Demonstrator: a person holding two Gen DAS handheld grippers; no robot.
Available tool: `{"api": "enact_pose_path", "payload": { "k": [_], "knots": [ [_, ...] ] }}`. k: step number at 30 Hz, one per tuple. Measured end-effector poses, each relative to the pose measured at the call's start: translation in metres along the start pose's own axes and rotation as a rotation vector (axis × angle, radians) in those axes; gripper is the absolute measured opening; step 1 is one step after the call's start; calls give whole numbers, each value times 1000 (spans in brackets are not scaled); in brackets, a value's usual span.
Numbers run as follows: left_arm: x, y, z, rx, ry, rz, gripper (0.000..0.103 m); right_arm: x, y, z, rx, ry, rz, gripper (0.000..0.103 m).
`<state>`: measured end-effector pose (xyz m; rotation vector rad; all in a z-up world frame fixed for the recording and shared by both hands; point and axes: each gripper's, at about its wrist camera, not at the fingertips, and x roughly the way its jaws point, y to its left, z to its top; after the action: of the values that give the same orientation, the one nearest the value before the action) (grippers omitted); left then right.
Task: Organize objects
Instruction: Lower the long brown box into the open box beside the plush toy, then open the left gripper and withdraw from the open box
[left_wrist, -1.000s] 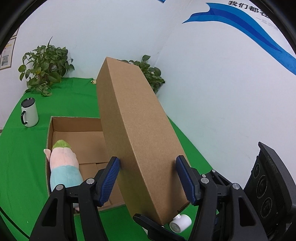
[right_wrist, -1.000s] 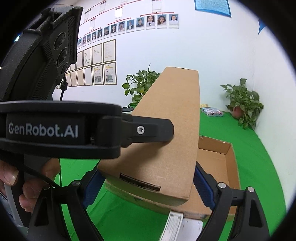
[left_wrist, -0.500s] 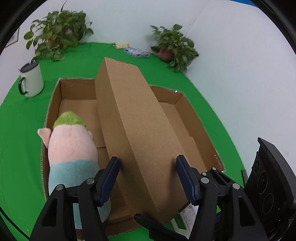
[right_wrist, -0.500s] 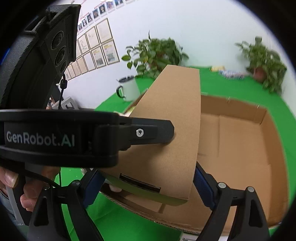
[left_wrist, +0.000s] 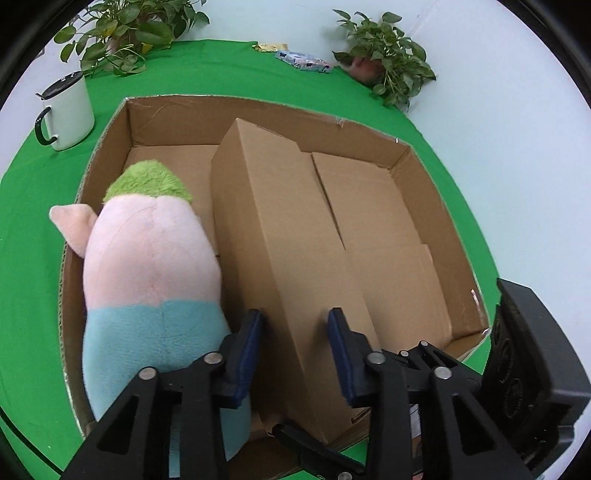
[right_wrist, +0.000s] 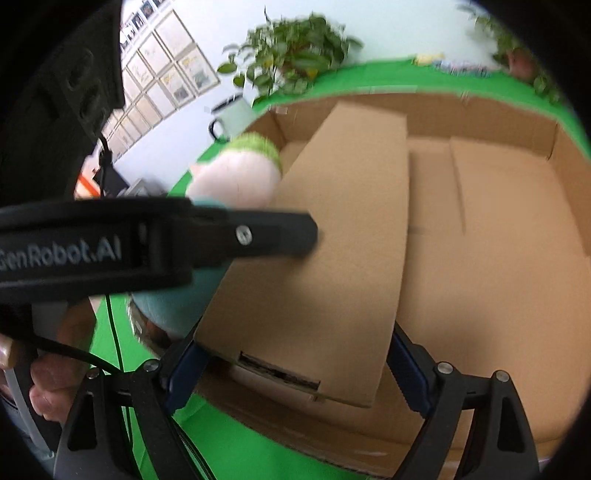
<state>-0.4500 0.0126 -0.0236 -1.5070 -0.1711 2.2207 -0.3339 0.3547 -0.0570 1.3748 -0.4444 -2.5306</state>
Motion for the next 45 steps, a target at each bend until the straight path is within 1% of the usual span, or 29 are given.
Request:
{"api": "enact_pose_path", "payload": {
  "k": [3,6,7,8,12,14,15,17,18,19,21,22,23,25,27,28,30,33,34,36,37,38,39,40,41,42,43,45],
  "knots": [
    [-6,6,-4,-6,-6,0,32,1,4,-1,-16,26,8,90],
    [-17,9,-13,2,-31,10,32,-1,7,-7,-46,55,6,90],
    [-18,10,-15,0,-37,7,32,-4,9,-10,-59,60,-1,90],
    [-24,13,-19,-3,-47,3,32,-11,10,-14,-65,46,3,90],
    [-55,27,-38,-36,-137,-33,32,-29,5,-19,-10,44,90,90],
    [-74,33,-51,-35,-177,-29,34,-36,3,-20,-5,47,85,90],
    [-82,34,-59,-24,-206,-17,36,-42,1,-19,-5,27,80,90],
    [-100,33,-77,17,-292,54,54,-57,-11,-10,51,-49,71,90],
    [-106,32,-86,31,-333,93,57,-59,-17,-4,83,-64,68,89],
    [-114,31,-97,40,-381,129,61,-59,-20,1,98,-69,59,88],
    [-125,32,-111,39,-427,156,61,-50,-23,19,115,-65,25,87],
    [-131,33,-119,25,-454,171,63,-40,-25,27,129,-53,19,80],
    [-135,35,-126,14,-478,176,68,-22,-27,37,142,-34,11,77],
    [-146,38,-142,2,-520,186,70,-1,-29,43,166,10,15,70],
    [-152,40,-153,17,-535,207,70,7,-28,36,166,48,28,67],
    [-155,40,-160,27,-541,230,70,12,-22,33,145,48,23,67],
    [-160,39,-170,38,-556,262,70,7,-16,27,122,37,29,67],
    [-166,36,-181,37,-562,273,70,2,-14,24,116,38,10,67],
    [-169,34,-184,42,-569,278,72,-3,-14,21,118,25,-4,67],
    [-176,26,-190,51,-593,303,78,-24,-9,14,115,-29,-62,67],
    [-178,21,-192,54,-611,319,82,-42,-3,4,93,-78,-88,76],
    [-181,17,-196,59,-628,329,89,-52,3,-1,72,-111,-102,82],
    [-184,9,-202,74,-651,339,94,-70,11,-14,38,-161,-128,88],
    [-185,3,-205,85,-658,345,103,-83,17,-24,12,-201,-153,91],
    [-186,-4,-207,95,-663,355,102,-98,25,-38,-22,-240,-183,93],
    [-186,-12,-211,102,-665,366,102,-109,31,-53,-50,-263,-211,100],
    [-184,-20,-214,108,-660,367,102,-118,37,-68,-75,-286,-248,101],
    [-181,-34,-220,123,-651,337,102,-129,49,-92,-113,-324,-372,101]
  ]
}}
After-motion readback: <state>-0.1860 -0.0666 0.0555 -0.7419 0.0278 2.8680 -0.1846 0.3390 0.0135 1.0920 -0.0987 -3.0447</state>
